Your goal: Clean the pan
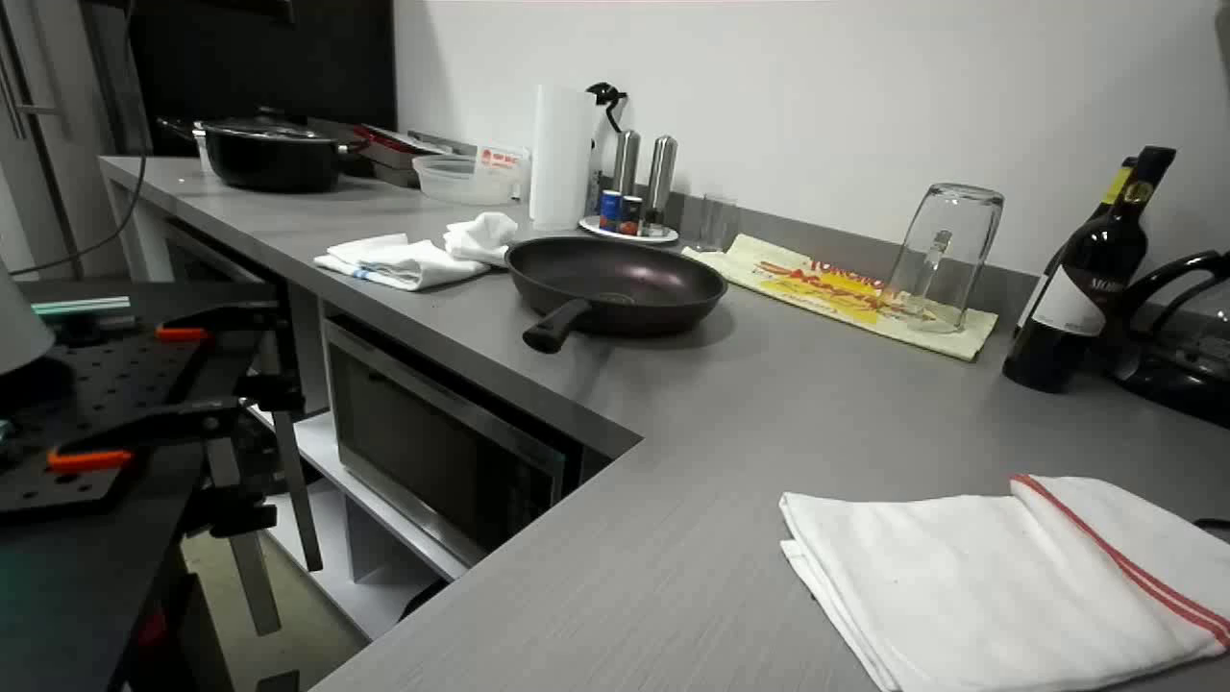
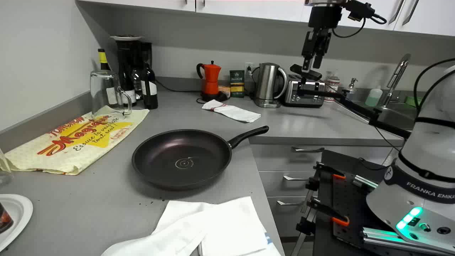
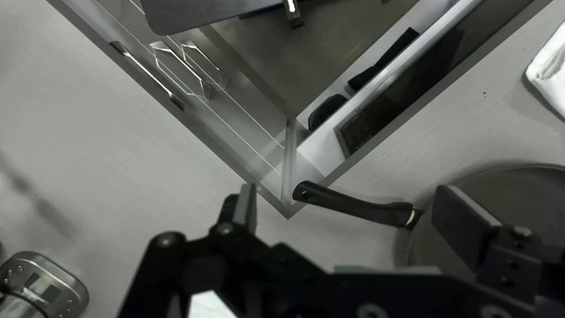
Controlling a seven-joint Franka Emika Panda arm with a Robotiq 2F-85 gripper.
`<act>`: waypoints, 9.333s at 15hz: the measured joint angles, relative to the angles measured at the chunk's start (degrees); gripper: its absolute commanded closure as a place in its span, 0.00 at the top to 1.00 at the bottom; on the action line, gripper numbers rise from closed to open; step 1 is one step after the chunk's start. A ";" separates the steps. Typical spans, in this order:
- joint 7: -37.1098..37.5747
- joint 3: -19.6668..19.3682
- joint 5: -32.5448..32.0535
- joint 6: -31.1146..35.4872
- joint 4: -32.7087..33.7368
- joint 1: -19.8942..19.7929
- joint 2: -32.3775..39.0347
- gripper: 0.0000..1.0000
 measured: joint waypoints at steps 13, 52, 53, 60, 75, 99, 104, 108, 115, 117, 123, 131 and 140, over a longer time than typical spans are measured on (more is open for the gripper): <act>-0.06 -0.02 -0.14 0.13 0.11 0.00 0.09 1.00; -26.07 15.59 -20.95 -6.58 60.97 29.83 79.53 1.00; -26.88 15.92 -21.07 -6.57 62.00 30.63 80.33 1.00; -29.37 19.47 -20.91 -5.85 64.42 34.30 80.99 1.00; -32.14 22.94 -17.29 -1.58 61.35 34.99 87.62 1.00; -32.71 22.83 -14.90 -1.56 65.40 34.07 86.39 0.02; -31.89 21.05 -15.02 -1.65 65.67 33.87 81.43 0.02; -30.97 19.01 -15.08 -1.75 65.78 32.66 78.59 0.02; -30.93 17.79 -14.62 -2.77 65.67 28.55 77.84 0.02; -30.96 17.77 -13.90 -3.11 65.58 27.76 78.19 0.02; -30.96 17.79 -11.24 -2.68 63.79 26.90 79.76 0.02; -31.68 18.31 -6.97 3.62 59.78 24.09 81.53 0.02; -34.37 18.80 -1.23 13.52 56.23 18.15 81.82 0.02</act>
